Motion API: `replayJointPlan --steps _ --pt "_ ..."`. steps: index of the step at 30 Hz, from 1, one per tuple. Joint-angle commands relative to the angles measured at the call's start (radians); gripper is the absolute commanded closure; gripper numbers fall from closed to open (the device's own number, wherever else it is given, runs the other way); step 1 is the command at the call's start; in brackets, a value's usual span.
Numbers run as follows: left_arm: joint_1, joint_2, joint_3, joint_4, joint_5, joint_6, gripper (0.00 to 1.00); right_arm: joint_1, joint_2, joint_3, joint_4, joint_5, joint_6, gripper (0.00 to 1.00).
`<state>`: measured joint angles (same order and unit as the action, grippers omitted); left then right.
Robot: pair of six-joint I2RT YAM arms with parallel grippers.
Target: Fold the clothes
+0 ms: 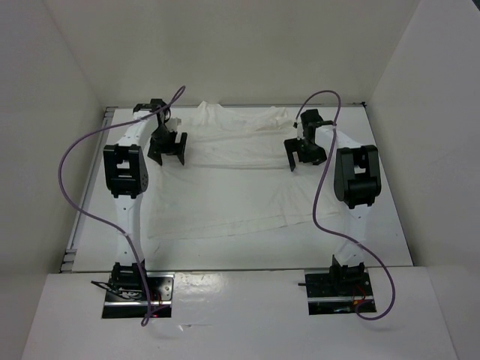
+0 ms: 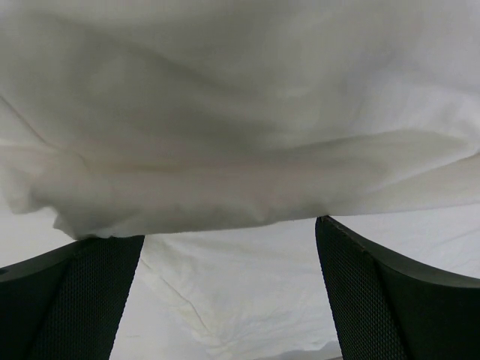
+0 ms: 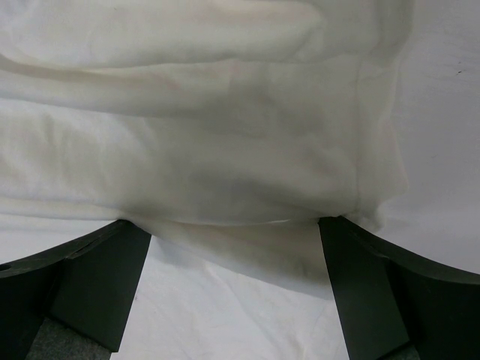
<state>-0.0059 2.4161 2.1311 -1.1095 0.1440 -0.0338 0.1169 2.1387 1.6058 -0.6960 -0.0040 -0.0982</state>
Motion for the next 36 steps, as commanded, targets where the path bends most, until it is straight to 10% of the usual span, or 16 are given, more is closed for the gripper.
replayJointPlan --steps 1,15,30,36 --pt "0.001 0.075 0.157 -0.018 0.003 0.025 0.00 -0.011 0.072 -0.004 0.015 0.022 -0.003 0.00" --pt "-0.029 0.008 0.322 -0.064 0.003 0.034 0.00 -0.002 -0.095 0.002 0.003 0.061 -0.012 0.00" --pt "0.274 -0.541 -0.632 -0.003 0.183 0.291 0.05 -0.284 -0.491 -0.322 0.020 -0.105 -0.087 0.00" --pt "0.274 -0.552 -0.714 0.008 0.186 0.319 0.36 -0.293 -0.502 -0.366 0.010 -0.123 -0.087 0.00"
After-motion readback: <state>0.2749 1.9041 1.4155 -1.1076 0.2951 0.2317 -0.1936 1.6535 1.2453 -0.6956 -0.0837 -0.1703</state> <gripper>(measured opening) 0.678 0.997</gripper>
